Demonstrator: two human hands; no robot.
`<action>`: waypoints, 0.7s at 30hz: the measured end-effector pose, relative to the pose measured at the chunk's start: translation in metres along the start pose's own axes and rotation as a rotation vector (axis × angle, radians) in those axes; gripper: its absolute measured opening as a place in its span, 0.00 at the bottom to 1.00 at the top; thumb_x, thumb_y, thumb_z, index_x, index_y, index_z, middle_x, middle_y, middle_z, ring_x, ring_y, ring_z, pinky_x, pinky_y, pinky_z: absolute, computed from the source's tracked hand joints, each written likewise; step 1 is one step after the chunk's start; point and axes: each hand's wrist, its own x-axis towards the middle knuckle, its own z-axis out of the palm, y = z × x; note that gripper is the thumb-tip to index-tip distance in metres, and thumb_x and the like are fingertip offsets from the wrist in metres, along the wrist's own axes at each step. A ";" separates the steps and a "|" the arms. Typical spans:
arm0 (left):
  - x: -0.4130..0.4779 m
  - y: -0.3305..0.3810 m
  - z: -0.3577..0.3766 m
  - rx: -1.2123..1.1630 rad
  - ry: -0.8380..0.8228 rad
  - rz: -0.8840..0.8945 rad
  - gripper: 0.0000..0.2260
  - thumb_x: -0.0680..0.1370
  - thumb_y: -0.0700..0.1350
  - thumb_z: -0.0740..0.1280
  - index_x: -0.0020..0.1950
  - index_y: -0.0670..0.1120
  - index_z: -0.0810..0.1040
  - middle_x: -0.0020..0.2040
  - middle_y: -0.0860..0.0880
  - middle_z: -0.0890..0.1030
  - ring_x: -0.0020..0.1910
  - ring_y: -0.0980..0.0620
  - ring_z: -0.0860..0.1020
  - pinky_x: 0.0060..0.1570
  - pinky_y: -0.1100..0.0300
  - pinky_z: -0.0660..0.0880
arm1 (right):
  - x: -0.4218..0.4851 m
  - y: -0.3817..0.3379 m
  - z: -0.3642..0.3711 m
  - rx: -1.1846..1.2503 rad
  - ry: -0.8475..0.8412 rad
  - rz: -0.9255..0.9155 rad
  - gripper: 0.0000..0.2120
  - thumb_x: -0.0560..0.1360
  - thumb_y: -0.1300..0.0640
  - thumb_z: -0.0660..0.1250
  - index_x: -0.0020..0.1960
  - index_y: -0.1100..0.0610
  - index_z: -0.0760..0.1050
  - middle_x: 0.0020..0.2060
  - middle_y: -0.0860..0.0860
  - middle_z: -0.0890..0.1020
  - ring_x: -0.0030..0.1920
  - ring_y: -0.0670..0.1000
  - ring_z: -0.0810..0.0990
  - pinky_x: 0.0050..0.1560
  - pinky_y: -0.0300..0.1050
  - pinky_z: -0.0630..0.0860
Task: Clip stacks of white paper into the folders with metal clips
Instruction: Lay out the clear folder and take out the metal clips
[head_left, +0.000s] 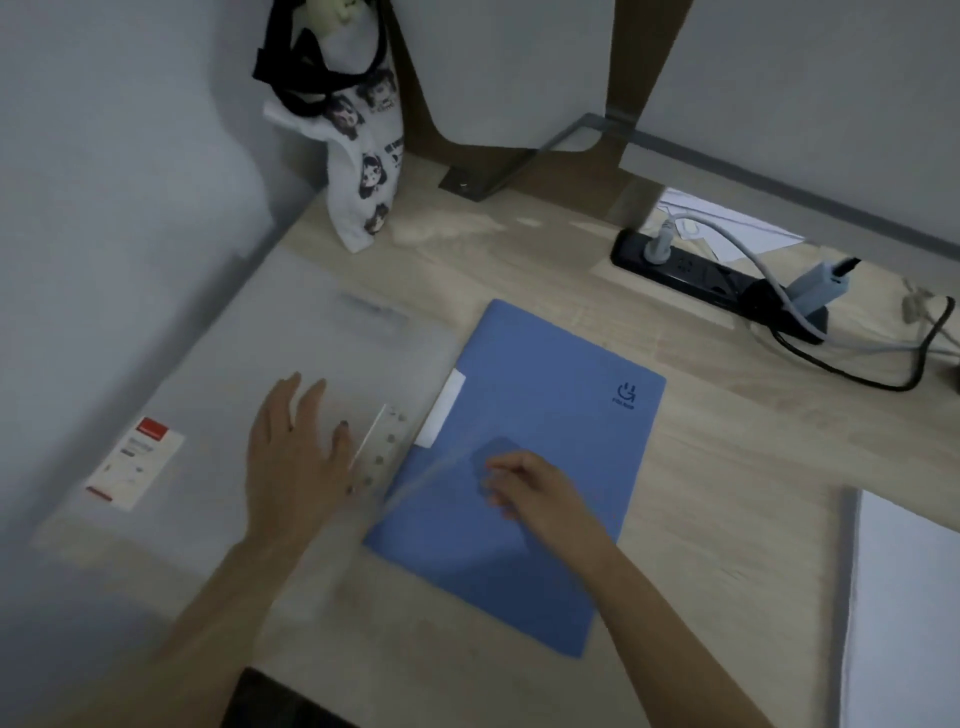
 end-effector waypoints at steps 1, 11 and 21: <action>0.006 -0.015 -0.007 0.034 -0.014 -0.080 0.27 0.74 0.52 0.58 0.69 0.39 0.67 0.71 0.36 0.65 0.71 0.37 0.62 0.68 0.43 0.61 | 0.002 -0.008 0.016 0.106 -0.053 0.026 0.07 0.77 0.60 0.61 0.44 0.51 0.74 0.42 0.50 0.79 0.43 0.48 0.79 0.49 0.43 0.75; 0.040 -0.087 -0.048 0.023 -0.113 -0.458 0.34 0.74 0.56 0.66 0.72 0.36 0.61 0.70 0.33 0.65 0.69 0.35 0.63 0.69 0.45 0.59 | 0.016 -0.024 0.109 0.303 -0.191 0.196 0.13 0.73 0.61 0.60 0.55 0.63 0.72 0.44 0.55 0.76 0.42 0.50 0.74 0.43 0.39 0.70; 0.015 -0.080 -0.064 -0.143 -0.164 -0.597 0.30 0.76 0.64 0.55 0.66 0.41 0.68 0.61 0.38 0.75 0.58 0.38 0.75 0.58 0.44 0.71 | -0.011 -0.018 0.095 0.372 0.019 -0.011 0.20 0.76 0.63 0.62 0.64 0.47 0.63 0.53 0.50 0.78 0.50 0.48 0.78 0.47 0.40 0.77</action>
